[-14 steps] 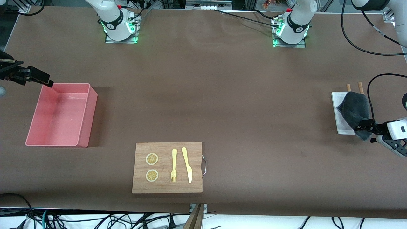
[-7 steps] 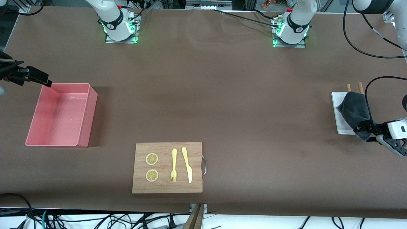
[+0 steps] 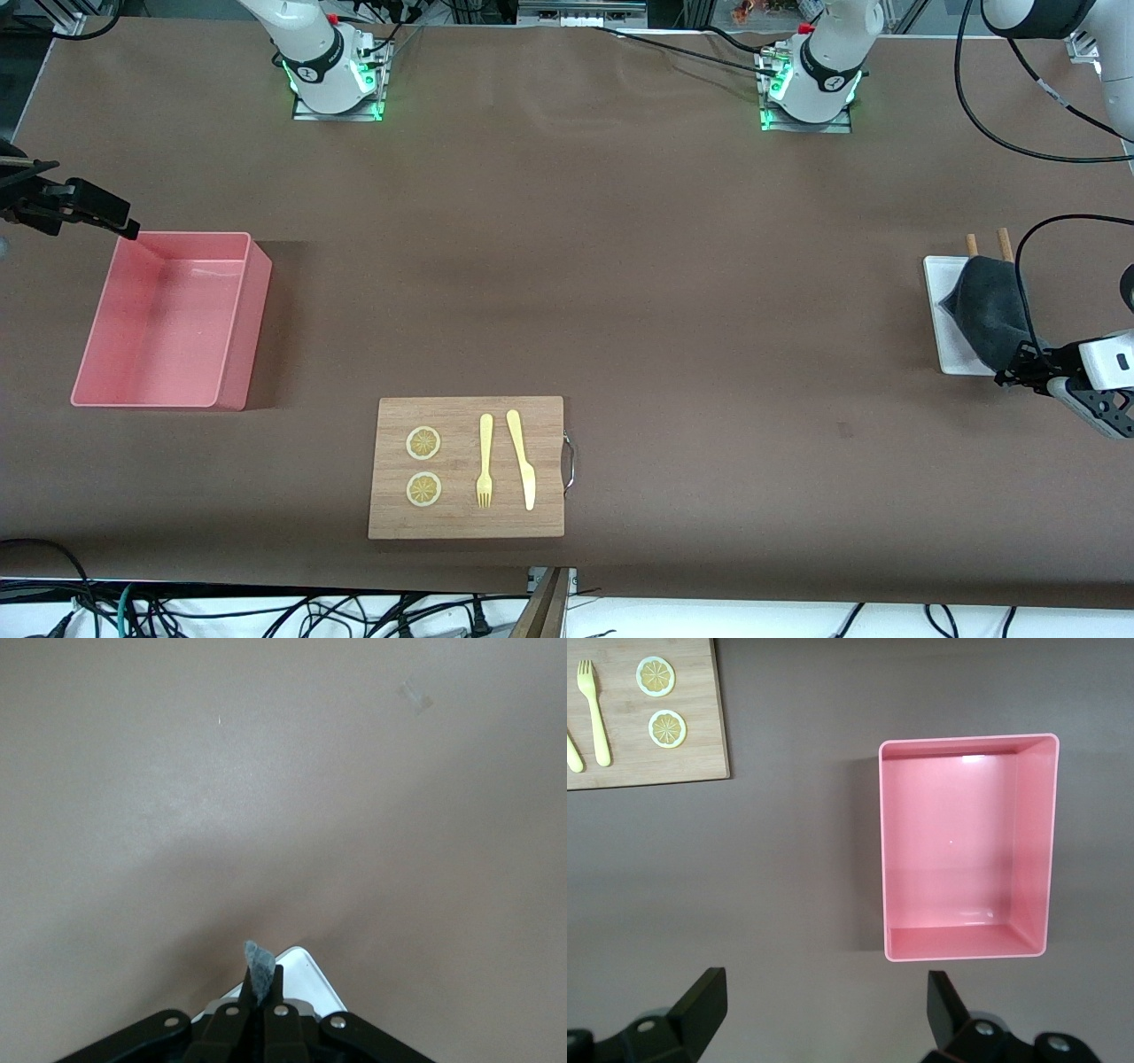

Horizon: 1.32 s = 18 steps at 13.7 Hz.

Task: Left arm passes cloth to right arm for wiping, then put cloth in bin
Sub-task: 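Lower the left gripper onto the grey cloth and grasp it, then lift the cloth with the left gripper while the right gripper approaches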

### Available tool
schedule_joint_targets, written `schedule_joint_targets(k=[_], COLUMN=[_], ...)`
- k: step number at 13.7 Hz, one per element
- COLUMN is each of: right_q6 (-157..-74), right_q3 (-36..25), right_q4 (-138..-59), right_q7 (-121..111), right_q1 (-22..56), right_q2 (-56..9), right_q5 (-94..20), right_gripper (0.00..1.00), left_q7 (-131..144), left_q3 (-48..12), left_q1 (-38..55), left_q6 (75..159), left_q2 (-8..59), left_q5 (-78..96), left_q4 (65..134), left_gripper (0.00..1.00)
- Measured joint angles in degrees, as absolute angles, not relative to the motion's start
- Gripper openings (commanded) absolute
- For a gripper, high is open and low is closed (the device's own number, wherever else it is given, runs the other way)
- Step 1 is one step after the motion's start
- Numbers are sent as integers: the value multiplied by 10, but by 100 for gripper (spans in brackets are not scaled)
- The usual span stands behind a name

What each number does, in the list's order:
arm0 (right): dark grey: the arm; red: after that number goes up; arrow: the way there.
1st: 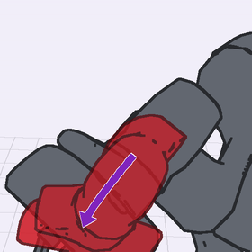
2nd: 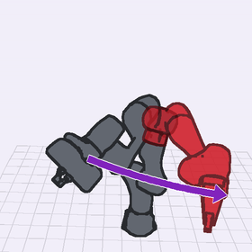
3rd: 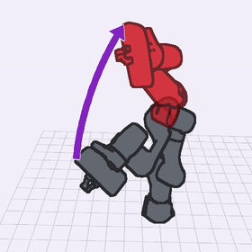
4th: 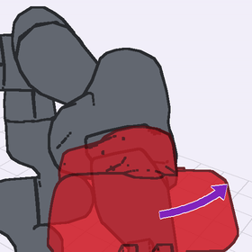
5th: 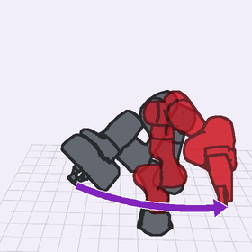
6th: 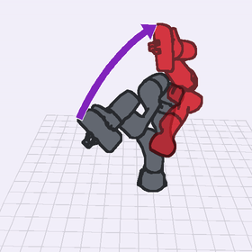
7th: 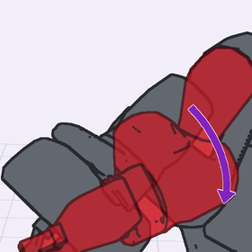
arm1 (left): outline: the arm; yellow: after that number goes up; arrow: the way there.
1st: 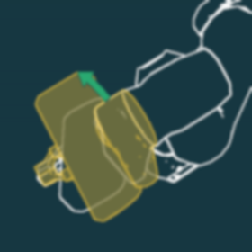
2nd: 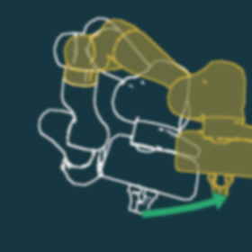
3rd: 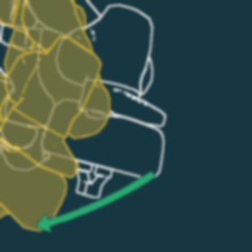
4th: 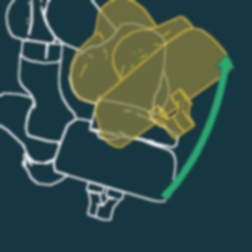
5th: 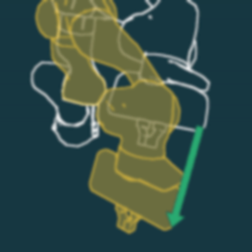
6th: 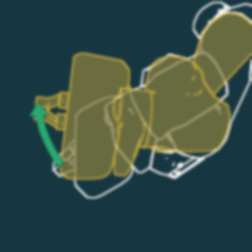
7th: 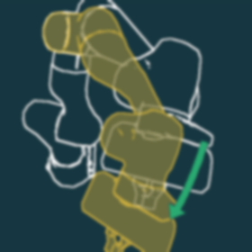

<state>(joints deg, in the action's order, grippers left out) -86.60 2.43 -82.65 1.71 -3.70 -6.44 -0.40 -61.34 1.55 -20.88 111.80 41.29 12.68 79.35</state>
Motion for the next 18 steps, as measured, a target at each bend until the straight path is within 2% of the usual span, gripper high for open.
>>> schedule_joint_targets(k=[5,8,13,18], right_q6=[-871,-874,-915,-967], right_q3=[25,25,49,92], right_q4=[-833,-836,-866,-875], right_q7=[16,15,103,300], right_q1=[-37,-37,-36,-34], right_q2=[-65,-66,-77,-114], right_q5=[-4,-4,-6,-79], right_gripper=[100,100,100,100], left_q7=[-611,-559,-385,-162], left_q3=[12,9,5,-15], left_q1=[-205,-195,-139,-52], left_q6=[1100,1024,910,872], left_q2=[412,401,330,276], left_q5=[127,128,129,167], left_q4=[756,717,698,698], left_gripper=[0,0,0,0])
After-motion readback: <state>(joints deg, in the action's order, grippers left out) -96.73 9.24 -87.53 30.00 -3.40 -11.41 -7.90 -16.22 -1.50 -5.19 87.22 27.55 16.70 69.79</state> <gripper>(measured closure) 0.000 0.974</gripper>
